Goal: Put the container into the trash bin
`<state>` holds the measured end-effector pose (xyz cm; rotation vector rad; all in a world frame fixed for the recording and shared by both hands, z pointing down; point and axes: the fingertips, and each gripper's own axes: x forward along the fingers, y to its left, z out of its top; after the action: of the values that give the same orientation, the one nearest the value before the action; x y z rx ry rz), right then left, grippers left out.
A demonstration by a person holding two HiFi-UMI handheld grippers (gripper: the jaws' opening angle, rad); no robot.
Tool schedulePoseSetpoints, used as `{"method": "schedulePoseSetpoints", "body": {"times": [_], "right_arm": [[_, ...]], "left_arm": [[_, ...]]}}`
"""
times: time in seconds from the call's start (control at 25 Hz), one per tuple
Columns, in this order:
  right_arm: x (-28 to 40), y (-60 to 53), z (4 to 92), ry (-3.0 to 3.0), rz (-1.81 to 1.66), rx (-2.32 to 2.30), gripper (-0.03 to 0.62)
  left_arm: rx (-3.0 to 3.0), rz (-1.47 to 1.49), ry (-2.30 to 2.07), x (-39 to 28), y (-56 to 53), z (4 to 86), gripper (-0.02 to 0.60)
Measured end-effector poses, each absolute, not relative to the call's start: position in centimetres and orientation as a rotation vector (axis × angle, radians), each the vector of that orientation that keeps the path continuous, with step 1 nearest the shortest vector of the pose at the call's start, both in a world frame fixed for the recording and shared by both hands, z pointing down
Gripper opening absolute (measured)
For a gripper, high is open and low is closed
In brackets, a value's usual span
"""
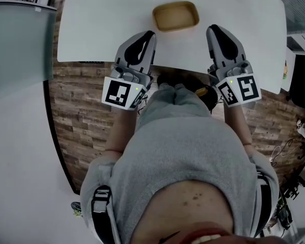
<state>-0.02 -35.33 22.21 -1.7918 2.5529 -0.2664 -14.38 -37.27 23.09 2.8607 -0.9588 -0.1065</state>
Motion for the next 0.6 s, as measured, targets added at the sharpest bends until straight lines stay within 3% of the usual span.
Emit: {"method": "schedulePoseSetpoints", "body": {"times": [0.24, 0.28, 0.36, 0.6], "right_arm": [[0.4, -36.9, 23.9, 2.574, -0.317, -1.794, 0.083], [0.4, -37.2, 24.3, 2.58, -0.333, -1.792, 0.11], [0.5, -37.6, 25.1, 2.593, -0.362, -1.788, 0.152], [1.0, -39.1, 27.5, 2.593, -0.429, -1.819, 0.152]], "left_arm": [[2.812, -0.082, -1.019, -14.3, -38.8, 24.6, 0.014], [2.803, -0.078, -1.027, -14.2, -39.0, 24.9, 0.023], [2.781, -0.066, -1.036, -14.1, -39.4, 25.5, 0.116], [2.719, -0.035, -1.042, -13.5, -40.6, 27.8, 0.124]]}}
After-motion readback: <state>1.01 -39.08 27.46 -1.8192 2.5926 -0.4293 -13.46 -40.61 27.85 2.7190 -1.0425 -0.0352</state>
